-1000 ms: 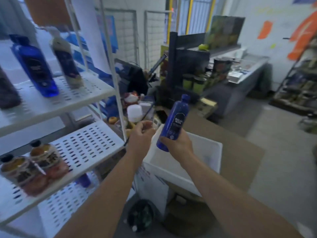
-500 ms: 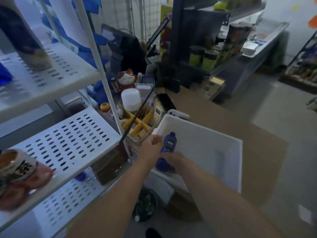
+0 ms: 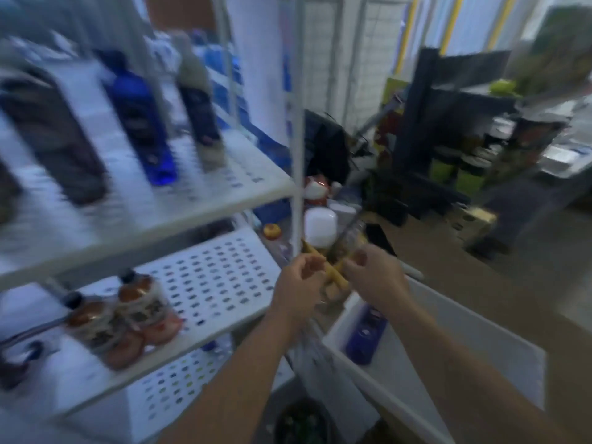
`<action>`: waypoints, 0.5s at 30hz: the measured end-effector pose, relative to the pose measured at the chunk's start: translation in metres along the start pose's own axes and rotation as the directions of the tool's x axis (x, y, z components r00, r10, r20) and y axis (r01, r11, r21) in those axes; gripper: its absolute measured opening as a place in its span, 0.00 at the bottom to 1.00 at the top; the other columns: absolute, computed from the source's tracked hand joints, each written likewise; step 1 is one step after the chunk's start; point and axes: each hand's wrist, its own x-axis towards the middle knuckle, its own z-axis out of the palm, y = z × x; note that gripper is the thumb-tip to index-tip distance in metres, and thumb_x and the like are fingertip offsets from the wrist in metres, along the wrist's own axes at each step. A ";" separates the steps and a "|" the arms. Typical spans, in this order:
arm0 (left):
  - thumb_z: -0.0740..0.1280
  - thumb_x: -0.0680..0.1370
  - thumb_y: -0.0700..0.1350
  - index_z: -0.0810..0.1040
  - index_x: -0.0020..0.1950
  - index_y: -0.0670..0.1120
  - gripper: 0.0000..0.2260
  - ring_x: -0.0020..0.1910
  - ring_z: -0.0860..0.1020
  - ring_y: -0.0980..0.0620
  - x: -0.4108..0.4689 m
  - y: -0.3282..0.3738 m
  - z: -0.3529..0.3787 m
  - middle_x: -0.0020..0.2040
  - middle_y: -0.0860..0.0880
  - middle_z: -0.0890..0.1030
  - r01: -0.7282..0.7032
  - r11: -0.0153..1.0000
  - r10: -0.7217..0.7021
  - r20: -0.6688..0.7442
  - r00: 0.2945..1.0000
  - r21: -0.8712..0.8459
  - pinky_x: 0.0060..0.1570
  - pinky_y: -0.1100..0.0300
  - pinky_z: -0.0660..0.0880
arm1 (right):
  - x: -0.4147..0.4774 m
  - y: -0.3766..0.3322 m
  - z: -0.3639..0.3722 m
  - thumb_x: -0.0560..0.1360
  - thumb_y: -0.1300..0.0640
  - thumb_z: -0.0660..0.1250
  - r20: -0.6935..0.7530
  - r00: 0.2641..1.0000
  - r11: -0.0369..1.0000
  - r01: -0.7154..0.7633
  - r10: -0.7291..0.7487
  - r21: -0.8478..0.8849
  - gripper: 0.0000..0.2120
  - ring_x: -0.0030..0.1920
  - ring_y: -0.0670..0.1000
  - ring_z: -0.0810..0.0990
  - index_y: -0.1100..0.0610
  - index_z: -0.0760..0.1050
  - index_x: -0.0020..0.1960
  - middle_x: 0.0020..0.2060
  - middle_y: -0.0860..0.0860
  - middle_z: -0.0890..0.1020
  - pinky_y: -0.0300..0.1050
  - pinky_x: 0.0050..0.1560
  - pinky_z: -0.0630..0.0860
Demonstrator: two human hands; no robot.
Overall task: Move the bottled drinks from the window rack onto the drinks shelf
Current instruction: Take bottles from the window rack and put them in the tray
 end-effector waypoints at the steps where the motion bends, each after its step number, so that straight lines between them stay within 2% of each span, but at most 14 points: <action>1: 0.68 0.70 0.50 0.80 0.46 0.60 0.08 0.38 0.80 0.64 -0.004 0.017 -0.019 0.41 0.59 0.83 -0.045 0.999 0.044 -0.044 0.998 -0.010 0.36 0.68 0.74 | -0.006 -0.030 -0.004 0.73 0.46 0.68 -0.033 0.996 0.996 0.087 -0.087 -0.002 0.09 0.38 0.52 0.80 0.51 0.76 0.40 0.35 0.48 0.80 0.46 0.39 0.73; 3: 0.66 0.69 0.49 0.80 0.46 0.59 0.08 0.36 0.78 0.65 -0.013 0.051 -0.057 0.39 0.59 0.83 -0.128 0.992 0.128 -0.111 0.986 0.006 0.34 0.70 0.72 | -0.020 -0.086 -0.006 0.73 0.46 0.70 -0.074 0.970 0.972 0.234 -0.231 0.034 0.09 0.39 0.52 0.78 0.51 0.77 0.40 0.35 0.47 0.80 0.45 0.40 0.72; 5: 0.66 0.70 0.48 0.80 0.46 0.61 0.09 0.37 0.79 0.65 -0.023 0.080 -0.096 0.40 0.60 0.83 -0.198 0.979 0.203 -0.195 0.960 0.046 0.36 0.70 0.74 | -0.031 -0.132 -0.002 0.72 0.47 0.72 -0.088 0.939 0.933 0.340 -0.332 0.115 0.08 0.36 0.47 0.77 0.50 0.78 0.42 0.34 0.44 0.80 0.41 0.36 0.71; 8: 0.68 0.70 0.47 0.81 0.46 0.59 0.08 0.44 0.82 0.58 -0.031 0.112 -0.151 0.44 0.58 0.84 -0.258 0.962 0.272 -0.329 0.904 0.087 0.44 0.59 0.79 | -0.035 -0.188 0.014 0.71 0.49 0.73 -0.073 0.891 0.866 0.452 -0.448 0.212 0.06 0.37 0.40 0.77 0.48 0.78 0.46 0.35 0.41 0.80 0.37 0.37 0.70; 10: 0.68 0.71 0.48 0.81 0.48 0.58 0.08 0.44 0.82 0.59 -0.031 0.127 -0.184 0.45 0.58 0.85 -0.261 0.958 0.285 -0.398 0.872 0.115 0.45 0.58 0.78 | -0.028 -0.221 0.030 0.71 0.49 0.73 -0.053 0.866 0.839 0.495 -0.497 0.225 0.11 0.38 0.38 0.76 0.48 0.79 0.52 0.39 0.40 0.80 0.35 0.38 0.69; 12: 0.67 0.73 0.46 0.81 0.49 0.57 0.07 0.43 0.81 0.60 -0.028 0.136 -0.211 0.46 0.58 0.84 -0.246 0.962 0.274 -0.457 0.846 0.121 0.43 0.58 0.76 | -0.016 -0.254 0.049 0.71 0.49 0.73 -0.033 0.856 0.830 0.509 -0.516 0.227 0.16 0.40 0.43 0.77 0.51 0.79 0.57 0.41 0.43 0.79 0.37 0.40 0.68; 15: 0.67 0.75 0.42 0.80 0.49 0.54 0.08 0.43 0.81 0.57 -0.019 0.143 -0.234 0.45 0.57 0.83 -0.222 0.966 0.259 -0.521 0.813 0.134 0.40 0.59 0.75 | 0.012 -0.298 0.077 0.71 0.48 0.74 -0.045 0.868 0.840 0.492 -0.495 0.230 0.18 0.46 0.53 0.79 0.56 0.77 0.57 0.41 0.48 0.76 0.41 0.41 0.68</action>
